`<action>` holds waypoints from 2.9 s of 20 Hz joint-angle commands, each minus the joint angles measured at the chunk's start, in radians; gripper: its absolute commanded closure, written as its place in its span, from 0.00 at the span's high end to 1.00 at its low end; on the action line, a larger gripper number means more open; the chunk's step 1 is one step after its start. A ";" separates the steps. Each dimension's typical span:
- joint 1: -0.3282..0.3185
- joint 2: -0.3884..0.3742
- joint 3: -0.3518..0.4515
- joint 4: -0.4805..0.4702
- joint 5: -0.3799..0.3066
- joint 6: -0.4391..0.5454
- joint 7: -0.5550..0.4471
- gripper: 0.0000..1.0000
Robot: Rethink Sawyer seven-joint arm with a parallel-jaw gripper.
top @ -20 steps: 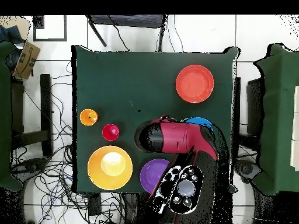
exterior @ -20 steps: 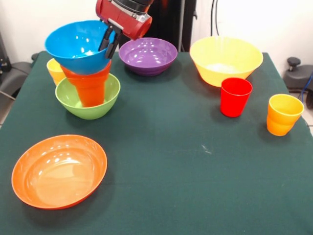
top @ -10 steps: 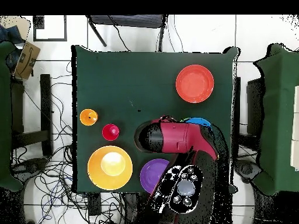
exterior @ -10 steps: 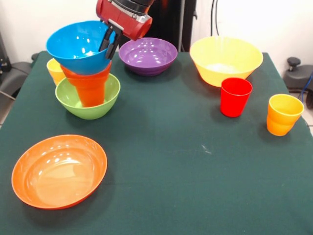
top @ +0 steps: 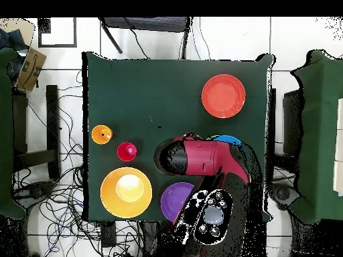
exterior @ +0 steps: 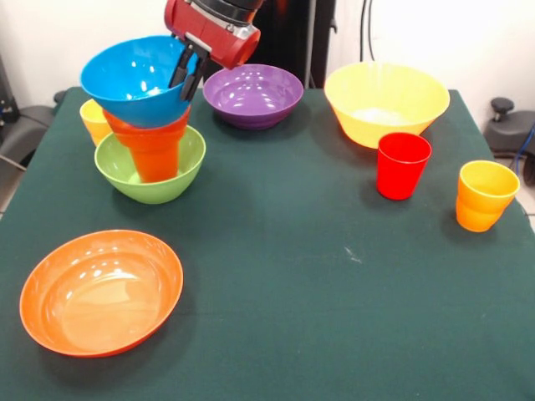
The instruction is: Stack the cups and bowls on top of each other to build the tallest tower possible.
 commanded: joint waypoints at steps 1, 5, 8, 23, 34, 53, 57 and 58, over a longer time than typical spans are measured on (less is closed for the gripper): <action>0.016 0.048 0.089 -0.006 -0.079 0.059 -0.064 0.00; 0.026 0.060 0.078 -0.012 -0.085 0.046 -0.045 0.00; 0.033 0.069 0.070 -0.019 -0.089 0.043 -0.034 0.00; 0.082 0.110 0.008 -0.039 -0.099 0.012 0.026 0.00; 0.088 0.120 -0.014 -0.051 -0.103 -0.006 0.022 0.00; 0.079 0.116 0.001 -0.054 -0.110 -0.062 0.015 0.00; 0.080 0.115 0.001 -0.047 -0.109 -0.075 0.023 0.00; 0.080 0.114 0.002 -0.047 -0.108 -0.077 0.024 0.00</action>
